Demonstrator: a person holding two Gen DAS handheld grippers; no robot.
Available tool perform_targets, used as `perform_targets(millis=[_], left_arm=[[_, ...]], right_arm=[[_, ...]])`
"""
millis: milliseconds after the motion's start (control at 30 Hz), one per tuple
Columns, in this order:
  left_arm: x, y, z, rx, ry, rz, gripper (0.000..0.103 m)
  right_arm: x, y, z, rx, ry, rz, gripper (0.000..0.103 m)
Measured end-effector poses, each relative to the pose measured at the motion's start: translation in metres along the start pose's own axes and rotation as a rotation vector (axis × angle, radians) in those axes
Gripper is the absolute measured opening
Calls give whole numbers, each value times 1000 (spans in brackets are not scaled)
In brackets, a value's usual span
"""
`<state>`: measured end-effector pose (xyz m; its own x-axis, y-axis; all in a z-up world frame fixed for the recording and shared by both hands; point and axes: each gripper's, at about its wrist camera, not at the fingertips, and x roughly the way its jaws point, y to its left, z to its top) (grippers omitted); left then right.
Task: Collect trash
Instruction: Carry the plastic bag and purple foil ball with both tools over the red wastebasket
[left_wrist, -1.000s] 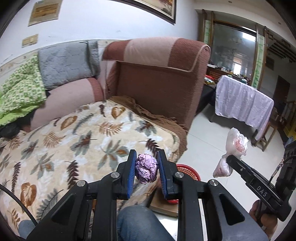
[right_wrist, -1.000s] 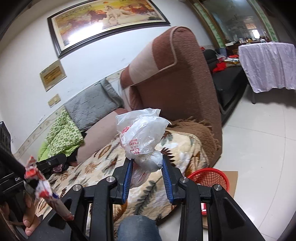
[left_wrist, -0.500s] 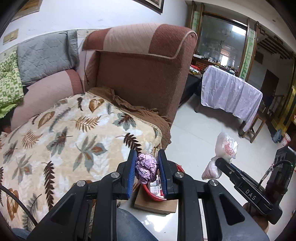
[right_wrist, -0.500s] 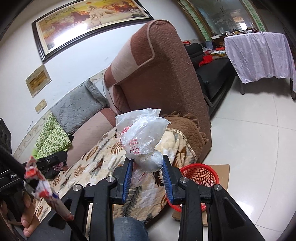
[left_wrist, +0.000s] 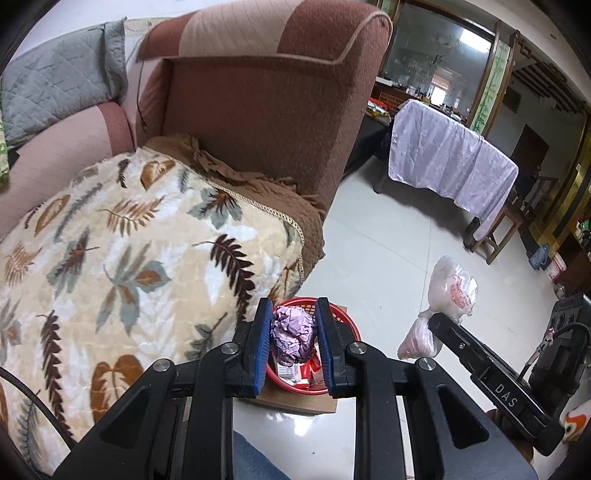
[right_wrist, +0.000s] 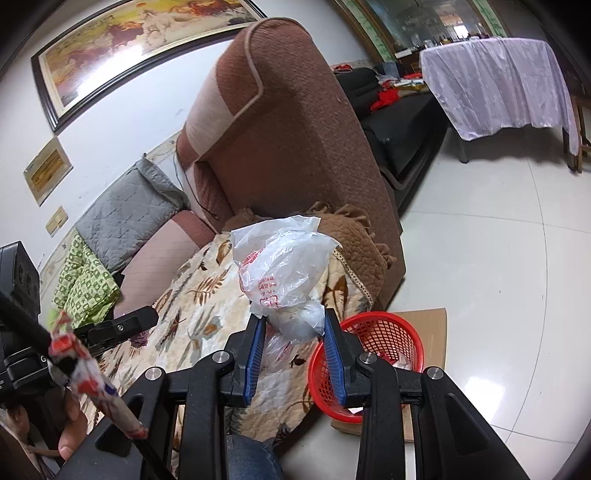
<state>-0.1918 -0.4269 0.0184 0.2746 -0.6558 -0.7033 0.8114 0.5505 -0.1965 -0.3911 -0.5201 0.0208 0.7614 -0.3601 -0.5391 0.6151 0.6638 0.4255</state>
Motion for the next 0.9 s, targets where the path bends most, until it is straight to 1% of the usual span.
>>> perform_targets(millis=[300,500,733,900], left_arm=[[49,-7,-1,-2,71,-22,22],[75,-9,-2,1,107,-27,22],[99,-11,-2,3,140,-26,22],[112,-11,-4,15,154,-11,22]], right_arm=[[23,-19,-3,47,26,-11,33],[35,-31,-3,66,39,-21,33],[46,-41,-7,85,64,-30,33],[53,-46,-8,89,78,-44,33]])
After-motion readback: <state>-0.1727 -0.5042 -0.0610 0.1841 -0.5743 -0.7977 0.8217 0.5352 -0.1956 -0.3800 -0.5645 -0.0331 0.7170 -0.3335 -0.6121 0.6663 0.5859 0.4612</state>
